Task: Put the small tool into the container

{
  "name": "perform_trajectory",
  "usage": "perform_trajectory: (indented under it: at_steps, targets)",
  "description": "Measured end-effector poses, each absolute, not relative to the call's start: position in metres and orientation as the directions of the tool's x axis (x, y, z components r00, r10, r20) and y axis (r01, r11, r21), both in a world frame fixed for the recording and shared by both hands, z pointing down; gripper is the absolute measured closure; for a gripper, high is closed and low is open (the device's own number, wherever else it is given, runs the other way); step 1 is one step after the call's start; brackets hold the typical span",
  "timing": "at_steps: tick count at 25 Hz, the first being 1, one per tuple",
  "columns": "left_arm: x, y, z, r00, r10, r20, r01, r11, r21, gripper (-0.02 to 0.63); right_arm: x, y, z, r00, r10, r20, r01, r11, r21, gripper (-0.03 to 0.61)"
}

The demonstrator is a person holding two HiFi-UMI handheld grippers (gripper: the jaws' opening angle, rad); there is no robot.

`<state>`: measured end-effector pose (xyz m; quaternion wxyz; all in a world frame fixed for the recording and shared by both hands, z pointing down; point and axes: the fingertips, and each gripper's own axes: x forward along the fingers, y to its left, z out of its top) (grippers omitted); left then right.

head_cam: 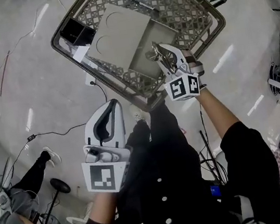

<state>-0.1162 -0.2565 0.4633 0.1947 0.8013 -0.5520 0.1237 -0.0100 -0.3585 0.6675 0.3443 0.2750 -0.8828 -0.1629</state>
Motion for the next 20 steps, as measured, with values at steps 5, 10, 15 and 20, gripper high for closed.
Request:
perform_trajectory:
  at_steps: [5,10,15,20]
  targets:
    - [-0.105,-0.259,0.485,0.356,-0.83,0.429,-0.934,-0.3,0.194,0.588,-0.01,-0.373,0.72,-0.539,-0.584,0.607,-0.152,0.776,0.612,0.422]
    - [-0.107,-0.257,0.497,0.335,-0.827,0.452,-0.941,-0.269,0.205,0.588,-0.014,-0.378,0.755,-0.469,-0.586,0.661,0.13,0.695,0.707,0.422]
    - [-0.107,-0.256,0.5,0.314,-0.832,0.458,-0.947,-0.241,0.213,0.588,-0.025,-0.378,0.773,-0.442,-0.591,0.675,0.27,0.63,0.728,0.422]
    - [-0.109,-0.252,0.501,0.294,-0.836,0.463,-0.953,-0.216,0.214,0.588,-0.026,-0.373,0.786,-0.415,-0.581,0.701,0.325,0.625,0.71,0.42]
